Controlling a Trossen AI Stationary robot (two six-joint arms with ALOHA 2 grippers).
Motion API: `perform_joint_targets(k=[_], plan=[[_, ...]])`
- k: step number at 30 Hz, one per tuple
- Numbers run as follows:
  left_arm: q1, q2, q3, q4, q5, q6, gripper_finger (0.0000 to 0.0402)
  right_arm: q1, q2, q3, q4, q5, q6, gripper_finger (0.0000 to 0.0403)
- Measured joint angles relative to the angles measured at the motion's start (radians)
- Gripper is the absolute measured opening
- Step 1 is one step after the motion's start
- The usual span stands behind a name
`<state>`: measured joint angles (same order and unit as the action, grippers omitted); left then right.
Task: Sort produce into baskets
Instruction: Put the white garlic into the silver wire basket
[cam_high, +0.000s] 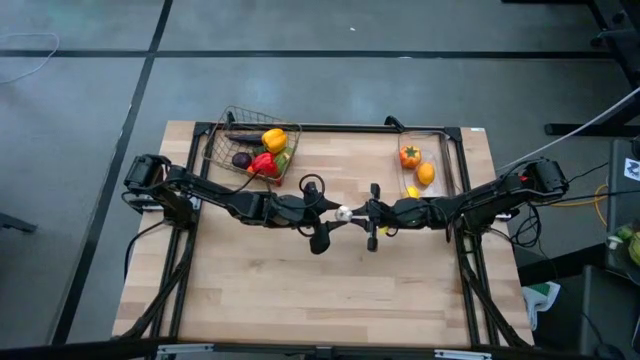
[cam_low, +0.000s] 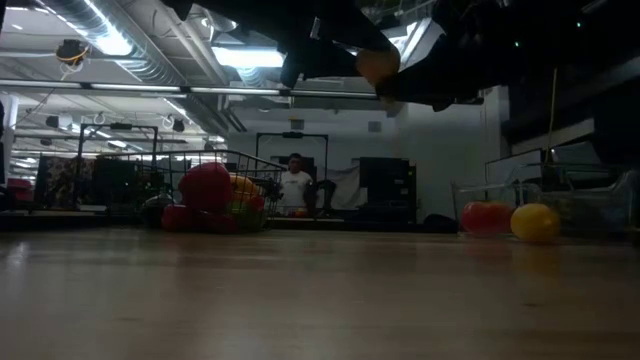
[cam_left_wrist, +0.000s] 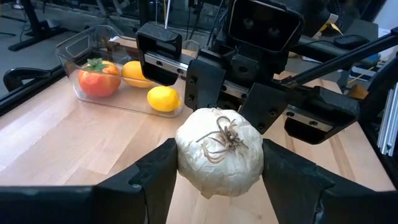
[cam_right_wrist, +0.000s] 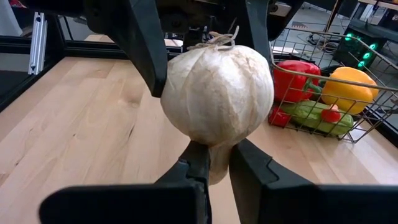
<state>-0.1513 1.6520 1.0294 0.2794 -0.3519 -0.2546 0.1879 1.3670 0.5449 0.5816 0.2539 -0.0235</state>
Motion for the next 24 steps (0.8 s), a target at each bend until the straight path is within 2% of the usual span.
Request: perform_joint_targets(k=[9,18,24], plan=[[0.0,0.0,0.0,0.0,0.002,0.0,0.021,0.0,0.0,0.0,0.0,-0.024,0.0,0.0051],[0.0,0.0,0.0,0.0,0.002,0.001,0.021,0.0,0.0,0.0,0.001,-0.04,0.026,0.0158],[0.001,0.0,0.0,0.0,-0.001,0.001,0.021,0.0,-0.016,0.0,-0.01,-0.04,0.026,0.0196]])
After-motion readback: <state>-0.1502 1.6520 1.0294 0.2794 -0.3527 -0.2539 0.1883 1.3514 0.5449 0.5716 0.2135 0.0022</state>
